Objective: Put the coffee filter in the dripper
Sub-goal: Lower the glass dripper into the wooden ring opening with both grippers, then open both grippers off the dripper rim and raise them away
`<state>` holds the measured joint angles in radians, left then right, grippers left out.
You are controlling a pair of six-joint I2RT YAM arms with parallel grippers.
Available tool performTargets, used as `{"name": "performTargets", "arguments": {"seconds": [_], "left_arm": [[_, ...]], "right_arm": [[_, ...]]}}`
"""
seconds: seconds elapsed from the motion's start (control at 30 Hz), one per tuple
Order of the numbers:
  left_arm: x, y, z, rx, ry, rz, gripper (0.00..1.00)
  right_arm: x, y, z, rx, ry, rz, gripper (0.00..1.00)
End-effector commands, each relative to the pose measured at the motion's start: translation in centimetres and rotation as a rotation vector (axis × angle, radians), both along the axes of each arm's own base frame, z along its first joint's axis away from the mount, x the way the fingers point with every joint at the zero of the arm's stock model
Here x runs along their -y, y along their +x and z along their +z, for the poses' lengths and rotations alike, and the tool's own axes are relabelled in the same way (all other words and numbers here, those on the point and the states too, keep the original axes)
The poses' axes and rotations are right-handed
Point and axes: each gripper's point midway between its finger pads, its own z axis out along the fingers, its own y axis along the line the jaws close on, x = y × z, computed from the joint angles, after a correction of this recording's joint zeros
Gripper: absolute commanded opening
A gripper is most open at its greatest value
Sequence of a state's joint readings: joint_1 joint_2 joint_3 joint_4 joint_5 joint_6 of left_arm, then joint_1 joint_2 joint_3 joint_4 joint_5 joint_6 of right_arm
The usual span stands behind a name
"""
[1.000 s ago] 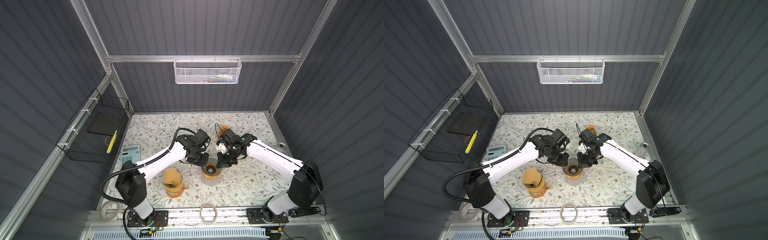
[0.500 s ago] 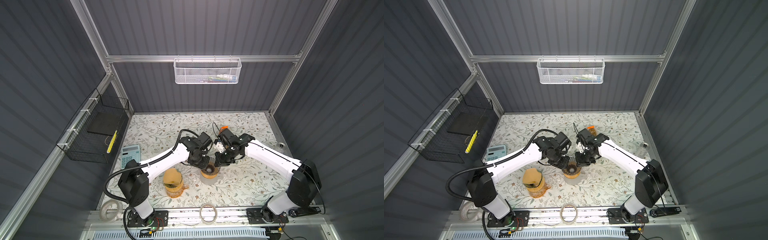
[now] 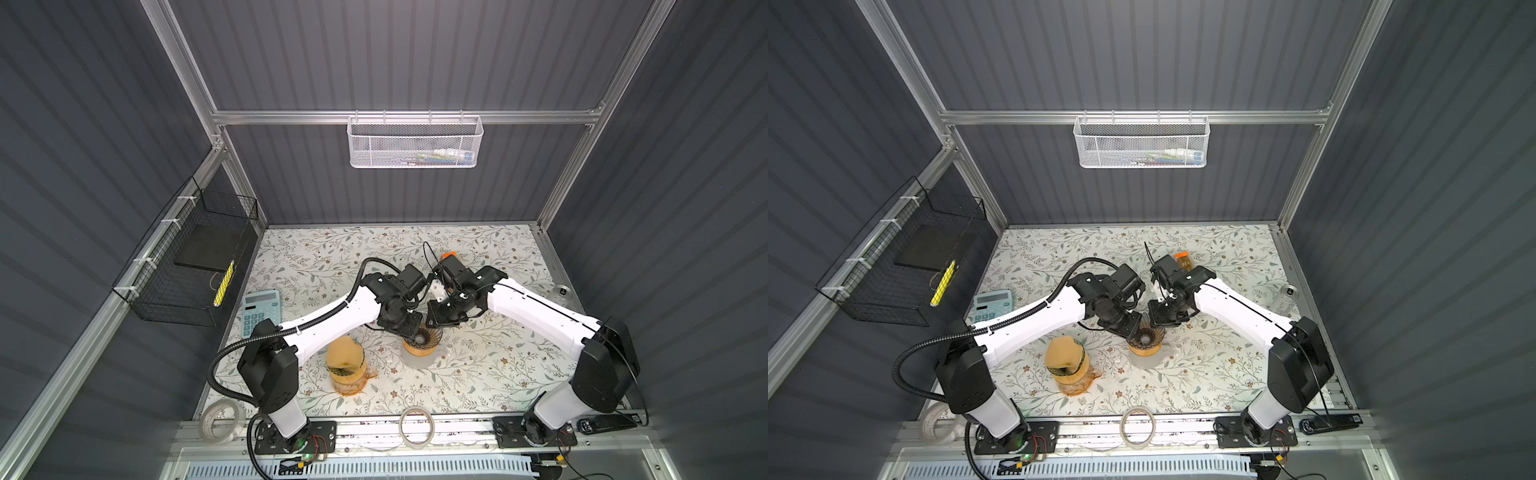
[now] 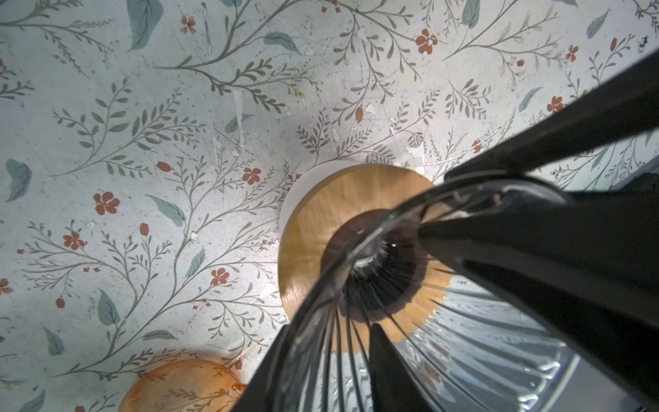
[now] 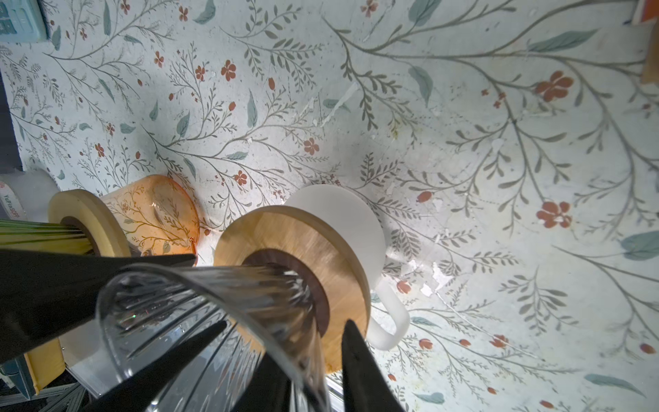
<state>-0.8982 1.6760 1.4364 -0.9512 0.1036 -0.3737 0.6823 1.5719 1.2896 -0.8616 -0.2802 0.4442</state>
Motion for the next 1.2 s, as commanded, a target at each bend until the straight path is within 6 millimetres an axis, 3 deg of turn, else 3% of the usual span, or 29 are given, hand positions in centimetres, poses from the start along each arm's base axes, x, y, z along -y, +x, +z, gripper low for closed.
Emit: {"name": "performTargets", "arguments": {"seconds": [0.0, 0.73, 0.93, 1.17], "left_arm": [[0.1, -0.1, 1.8, 0.033, -0.020, -0.016, 0.38], [-0.2, 1.1, 6.4, 0.145, -0.096, 0.056, 0.42], [-0.1, 2.8, 9.0, 0.245, -0.163, 0.127, 0.43], [0.3, 6.4, 11.8, 0.317, -0.313, 0.204, 0.43]], "right_arm": [[0.1, 0.4, 1.9, 0.047, 0.013, -0.006, 0.28], [2.2, 1.2, 7.0, 0.228, 0.033, -0.067, 0.34], [3.6, 2.8, 8.4, 0.310, 0.074, -0.128, 0.34], [5.8, 5.0, 9.2, 0.381, 0.098, -0.202, 0.34]]}}
